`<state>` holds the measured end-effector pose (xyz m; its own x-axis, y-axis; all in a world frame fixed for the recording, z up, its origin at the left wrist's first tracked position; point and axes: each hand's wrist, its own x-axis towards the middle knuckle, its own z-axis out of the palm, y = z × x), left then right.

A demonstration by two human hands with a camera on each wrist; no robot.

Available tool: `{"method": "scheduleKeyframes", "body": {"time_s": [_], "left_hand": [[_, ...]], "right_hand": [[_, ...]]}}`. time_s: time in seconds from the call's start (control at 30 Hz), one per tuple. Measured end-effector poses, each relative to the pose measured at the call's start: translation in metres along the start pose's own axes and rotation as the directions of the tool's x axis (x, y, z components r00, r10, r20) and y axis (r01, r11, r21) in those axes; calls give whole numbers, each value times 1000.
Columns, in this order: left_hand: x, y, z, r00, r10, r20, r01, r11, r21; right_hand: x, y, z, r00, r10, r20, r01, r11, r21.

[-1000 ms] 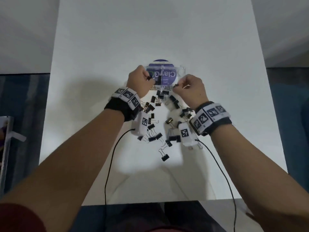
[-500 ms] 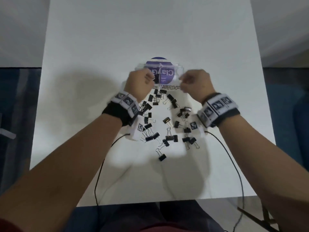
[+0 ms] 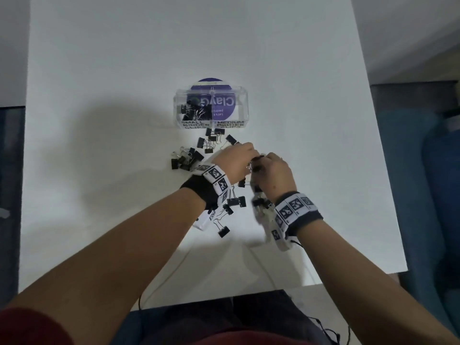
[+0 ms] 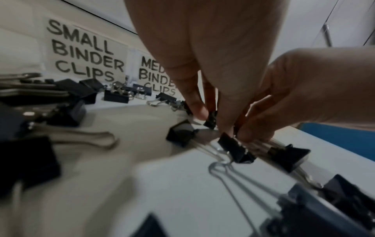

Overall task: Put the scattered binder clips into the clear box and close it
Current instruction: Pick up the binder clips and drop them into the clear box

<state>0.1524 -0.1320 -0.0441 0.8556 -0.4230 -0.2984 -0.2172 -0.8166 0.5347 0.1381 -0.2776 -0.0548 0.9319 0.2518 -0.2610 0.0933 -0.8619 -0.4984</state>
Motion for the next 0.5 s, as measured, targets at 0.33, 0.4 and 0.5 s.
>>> {"method": "scheduleKeyframes", "body": {"time_s": [0.33,0.4,0.5], "left_hand": [[-21,-12,12,969,-54,-240,11,984,-178],[-27,-16,15,941,-162,-297,52,937,-346],[-38,-22,16,842,-419,-341,134,773,-620]], "right_hand": [[-22,13,-22,964,264,-42,-195,803,563],[-24,13,-30,914,398,79,-289,501,816],[-24,6,-41,863,380,334,-329,-80,941]]}}
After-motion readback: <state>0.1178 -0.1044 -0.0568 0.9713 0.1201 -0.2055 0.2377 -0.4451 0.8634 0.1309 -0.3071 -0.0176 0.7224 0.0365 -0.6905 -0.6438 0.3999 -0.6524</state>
